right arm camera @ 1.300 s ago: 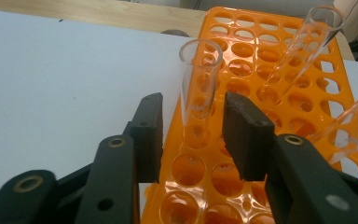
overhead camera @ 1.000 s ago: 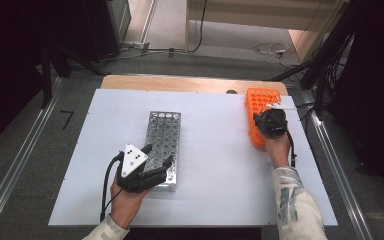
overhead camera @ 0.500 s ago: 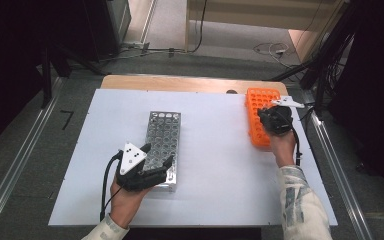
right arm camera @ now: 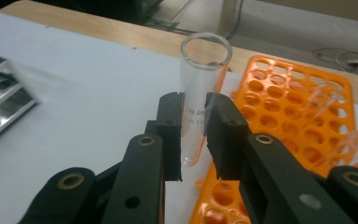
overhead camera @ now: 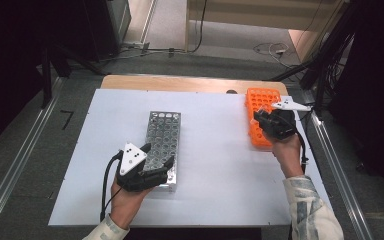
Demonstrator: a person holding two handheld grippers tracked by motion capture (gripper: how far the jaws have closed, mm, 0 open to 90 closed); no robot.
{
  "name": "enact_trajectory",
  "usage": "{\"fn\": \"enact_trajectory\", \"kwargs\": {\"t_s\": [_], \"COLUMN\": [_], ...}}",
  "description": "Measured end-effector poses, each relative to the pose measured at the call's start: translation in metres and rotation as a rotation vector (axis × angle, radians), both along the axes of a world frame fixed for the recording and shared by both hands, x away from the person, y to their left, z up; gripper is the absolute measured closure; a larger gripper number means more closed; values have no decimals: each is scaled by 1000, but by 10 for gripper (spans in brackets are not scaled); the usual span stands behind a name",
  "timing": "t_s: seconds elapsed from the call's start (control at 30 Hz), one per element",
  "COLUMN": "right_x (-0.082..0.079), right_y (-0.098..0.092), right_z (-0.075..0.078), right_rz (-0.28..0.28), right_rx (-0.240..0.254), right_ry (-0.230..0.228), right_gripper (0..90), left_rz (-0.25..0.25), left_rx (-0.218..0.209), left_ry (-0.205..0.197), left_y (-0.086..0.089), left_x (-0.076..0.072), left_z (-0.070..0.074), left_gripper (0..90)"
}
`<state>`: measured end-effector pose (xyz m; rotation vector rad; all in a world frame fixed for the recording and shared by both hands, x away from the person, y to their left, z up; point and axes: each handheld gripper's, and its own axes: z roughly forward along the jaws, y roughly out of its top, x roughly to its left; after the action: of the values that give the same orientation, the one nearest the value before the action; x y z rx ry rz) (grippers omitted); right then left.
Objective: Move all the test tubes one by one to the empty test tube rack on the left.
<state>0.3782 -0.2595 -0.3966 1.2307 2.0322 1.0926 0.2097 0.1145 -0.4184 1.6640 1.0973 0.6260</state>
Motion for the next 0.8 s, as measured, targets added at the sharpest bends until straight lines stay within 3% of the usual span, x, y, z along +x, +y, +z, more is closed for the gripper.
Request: {"fn": "enact_trajectory", "kwargs": {"t_s": [0.17, 0.47, 0.8], "right_x": [-27, -74, -104], "right_y": [13, 42, 68], "right_z": [-3, -14, -30], "right_rz": [98, 264, 405], "right_rx": [8, -26, -47], "right_ry": [11, 44, 100], "right_gripper": [734, 734, 734], "left_rz": [-5, -25, -82], "left_rx": [-1, 5, 15], "left_ry": [-2, -7, -13], "left_y": [-1, -5, -15], "left_x": [-1, -3, -6], "left_z": [1, 4, 6], "left_gripper": [203, 203, 204]}}
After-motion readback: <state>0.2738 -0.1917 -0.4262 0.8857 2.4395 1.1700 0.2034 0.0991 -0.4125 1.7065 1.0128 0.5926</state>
